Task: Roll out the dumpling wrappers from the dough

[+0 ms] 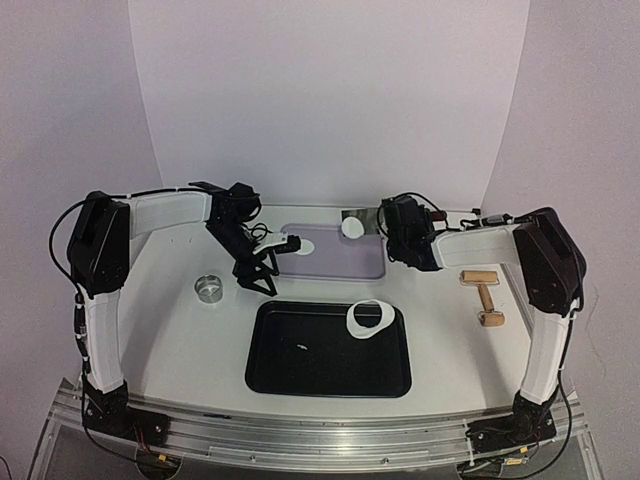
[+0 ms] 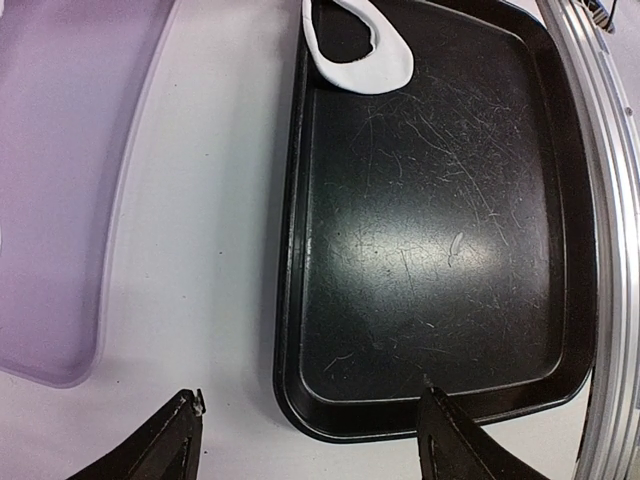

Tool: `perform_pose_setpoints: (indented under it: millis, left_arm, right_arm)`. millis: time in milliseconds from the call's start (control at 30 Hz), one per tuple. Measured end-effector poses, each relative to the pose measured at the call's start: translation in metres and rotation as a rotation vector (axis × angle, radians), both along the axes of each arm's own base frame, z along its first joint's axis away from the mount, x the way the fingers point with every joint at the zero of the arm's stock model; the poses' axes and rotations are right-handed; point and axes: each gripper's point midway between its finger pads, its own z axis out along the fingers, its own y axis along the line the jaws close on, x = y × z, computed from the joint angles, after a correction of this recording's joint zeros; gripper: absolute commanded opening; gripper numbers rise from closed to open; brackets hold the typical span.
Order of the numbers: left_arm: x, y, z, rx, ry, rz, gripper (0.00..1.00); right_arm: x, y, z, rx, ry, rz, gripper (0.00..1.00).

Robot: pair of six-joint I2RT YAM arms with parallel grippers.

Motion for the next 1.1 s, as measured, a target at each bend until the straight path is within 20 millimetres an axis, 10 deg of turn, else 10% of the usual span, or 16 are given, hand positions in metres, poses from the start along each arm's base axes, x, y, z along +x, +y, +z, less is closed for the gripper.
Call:
perform_pose_setpoints:
  millis: [333, 800, 1000, 1100]
  left_arm:
    - [-0.001, 0.001, 0.0, 0.004, 0.006, 0.0, 0.73]
    - [0.0, 0.002, 0.0, 0.002, 0.007, 0.004, 0.73]
    - [0.002, 0.004, 0.002, -0.004, 0.006, 0.01, 0.73]
    - [0.003, 0.005, 0.002, -0.005, 0.006, 0.013, 0.73]
  right_arm:
    - [-0.018, -0.009, -0.045, -0.044, 0.051, -0.003, 0.0]
    - [0.009, 0.017, 0.015, 0.036, -0.072, 0.027, 0.0]
    - [-0.022, -0.006, -0.061, -0.046, 0.047, -0.001, 0.0]
    - [-0.021, -0.006, -0.06, -0.047, 0.045, -0.009, 0.0]
